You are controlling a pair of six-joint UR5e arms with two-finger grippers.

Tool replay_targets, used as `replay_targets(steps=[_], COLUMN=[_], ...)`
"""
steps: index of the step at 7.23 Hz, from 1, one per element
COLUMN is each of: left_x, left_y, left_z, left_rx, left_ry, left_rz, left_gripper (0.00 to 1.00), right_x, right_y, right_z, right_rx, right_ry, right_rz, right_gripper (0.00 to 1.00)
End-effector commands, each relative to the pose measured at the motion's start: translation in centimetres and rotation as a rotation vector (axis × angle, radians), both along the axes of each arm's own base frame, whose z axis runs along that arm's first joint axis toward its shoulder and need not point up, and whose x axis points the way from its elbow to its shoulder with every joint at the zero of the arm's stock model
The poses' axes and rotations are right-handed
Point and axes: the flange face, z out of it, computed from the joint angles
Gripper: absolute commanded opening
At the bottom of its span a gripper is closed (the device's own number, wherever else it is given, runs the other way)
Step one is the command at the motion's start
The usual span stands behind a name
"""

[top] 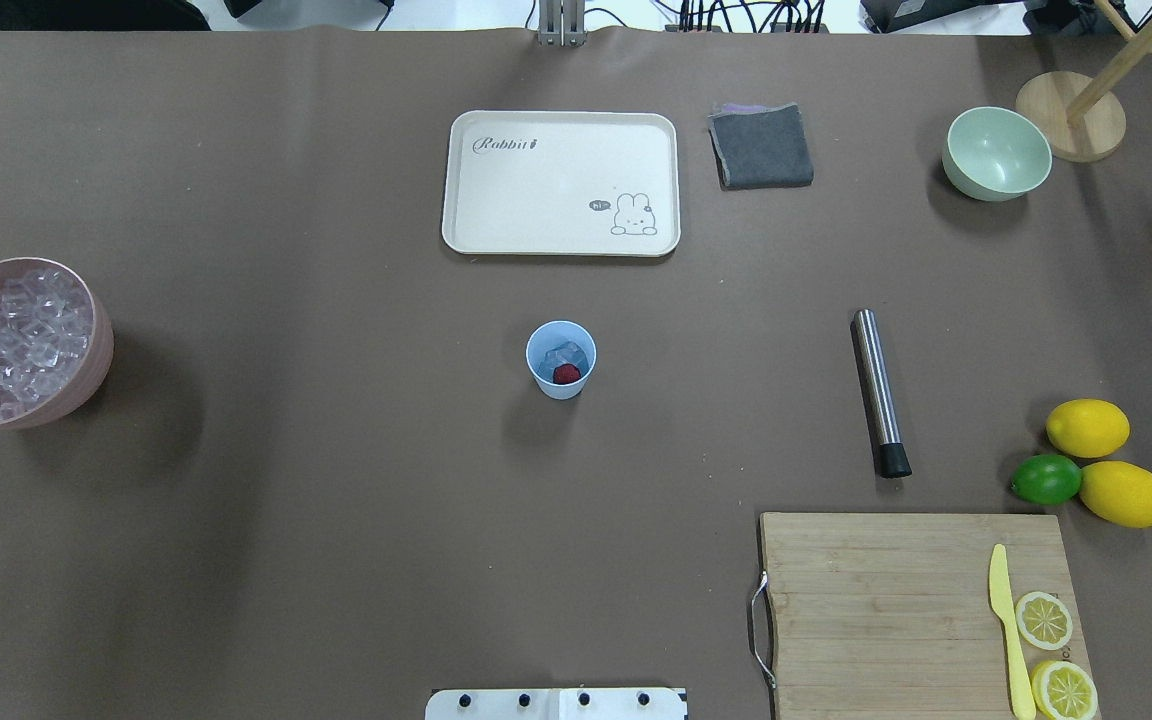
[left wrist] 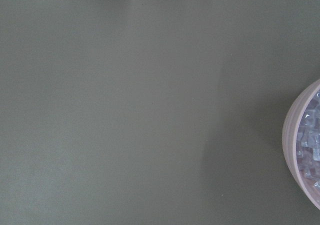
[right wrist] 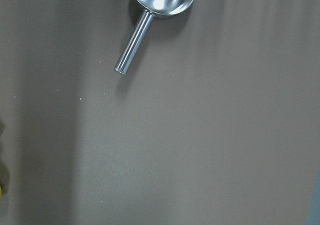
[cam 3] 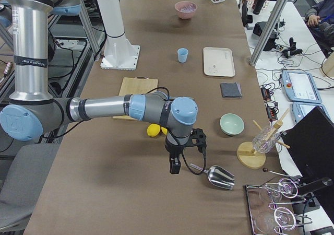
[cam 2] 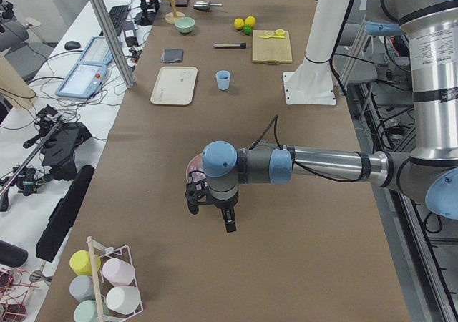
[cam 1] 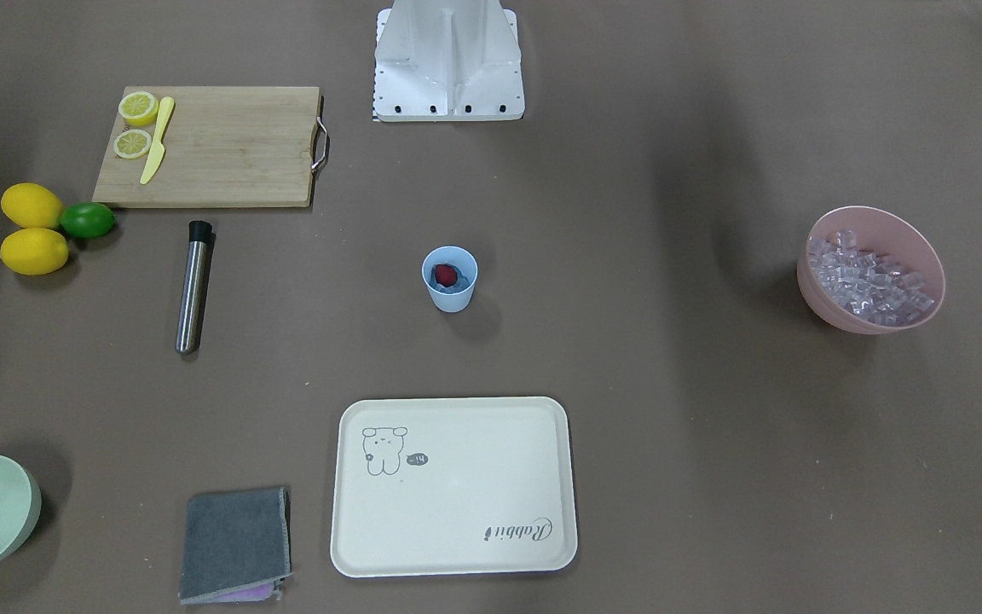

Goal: Mash ice and strawberries in cup

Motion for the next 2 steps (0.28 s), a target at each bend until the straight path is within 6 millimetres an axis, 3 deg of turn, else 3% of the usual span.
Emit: replay_targets(steps=[1,2], left_x=[0.0,0.0], left_y=[0.07,0.07], left_z=[0.07,0.07], left_rx=[-0.001,-0.002], left_ry=[0.0,0.0], left_rz=[0.0,-0.001], left_gripper=[0.99,0.99], right_x=[-0.01,-0.01], right_y=[0.02,0.02], right_z=[-0.5,-0.51], right_rx=[0.01,0.011], right_ry=[0.0,0.0], right_rz=[0.0,0.0], right_gripper=[1.0,1.0])
